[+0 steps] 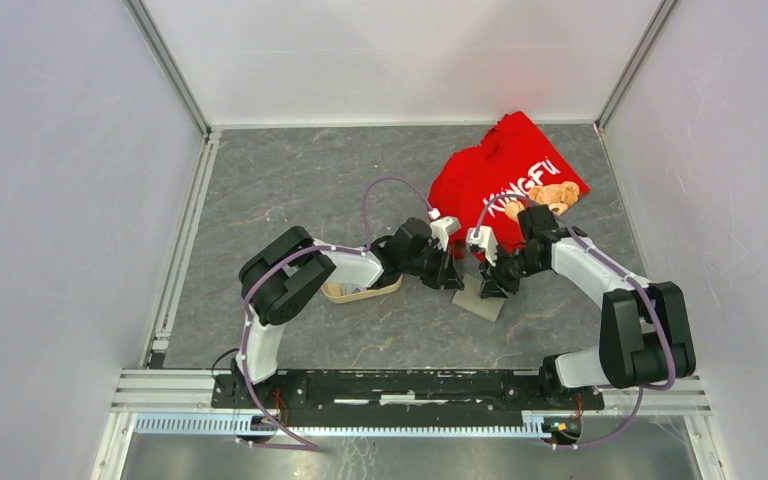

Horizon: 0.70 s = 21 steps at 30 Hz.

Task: Put the credit cards into the card holder
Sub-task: Close the card holder at the center of the board.

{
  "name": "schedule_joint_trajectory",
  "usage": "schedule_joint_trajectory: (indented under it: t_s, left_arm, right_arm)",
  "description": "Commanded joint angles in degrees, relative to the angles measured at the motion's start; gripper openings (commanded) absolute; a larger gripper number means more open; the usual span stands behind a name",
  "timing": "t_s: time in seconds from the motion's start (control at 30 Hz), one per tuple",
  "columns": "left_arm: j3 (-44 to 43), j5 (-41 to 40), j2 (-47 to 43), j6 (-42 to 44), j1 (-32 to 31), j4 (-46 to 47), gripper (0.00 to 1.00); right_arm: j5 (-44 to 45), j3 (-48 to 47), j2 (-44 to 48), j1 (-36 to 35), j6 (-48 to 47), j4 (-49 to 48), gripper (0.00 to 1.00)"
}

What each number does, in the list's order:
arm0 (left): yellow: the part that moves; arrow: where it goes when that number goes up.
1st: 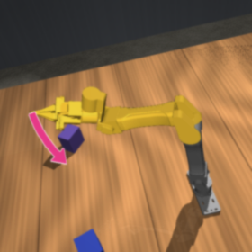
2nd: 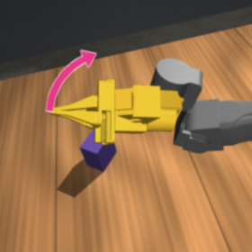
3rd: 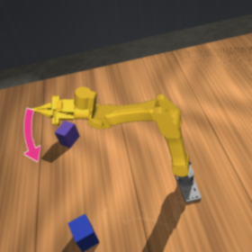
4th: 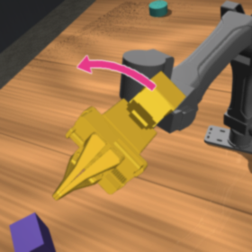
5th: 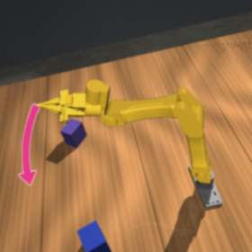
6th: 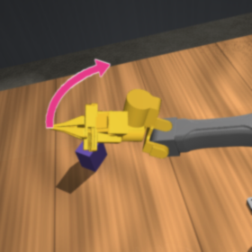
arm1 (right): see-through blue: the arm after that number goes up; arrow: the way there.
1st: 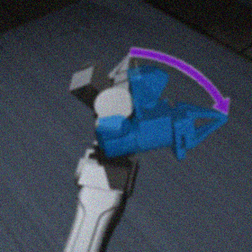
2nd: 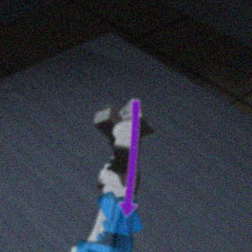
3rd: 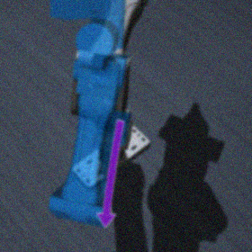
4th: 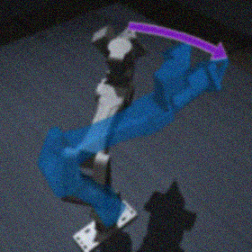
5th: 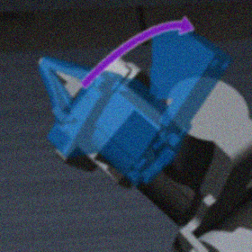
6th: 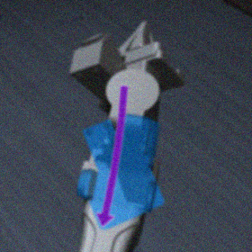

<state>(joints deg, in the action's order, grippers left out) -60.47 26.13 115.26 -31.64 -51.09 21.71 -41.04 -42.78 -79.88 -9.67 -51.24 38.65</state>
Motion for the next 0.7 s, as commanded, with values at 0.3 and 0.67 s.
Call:
schedule_joint_trajectory:
  t_s: [0.3, 0.67]
  left_arm:
    - [-0.2, 0.9, 1.4, -2.5, 0.2, 0.4, 0.02]
    - [-0.2, 1.2, 1.0, -2.9, 0.2, 0.6, 0.02]
  right_arm:
    - [-8.7, -4.4, -4.8, 3.4, 0.6, 4.2, 0.34]
    - [-9.9, -4.6, -5.9, 5.6, 4.2, 2.9, 0.23]
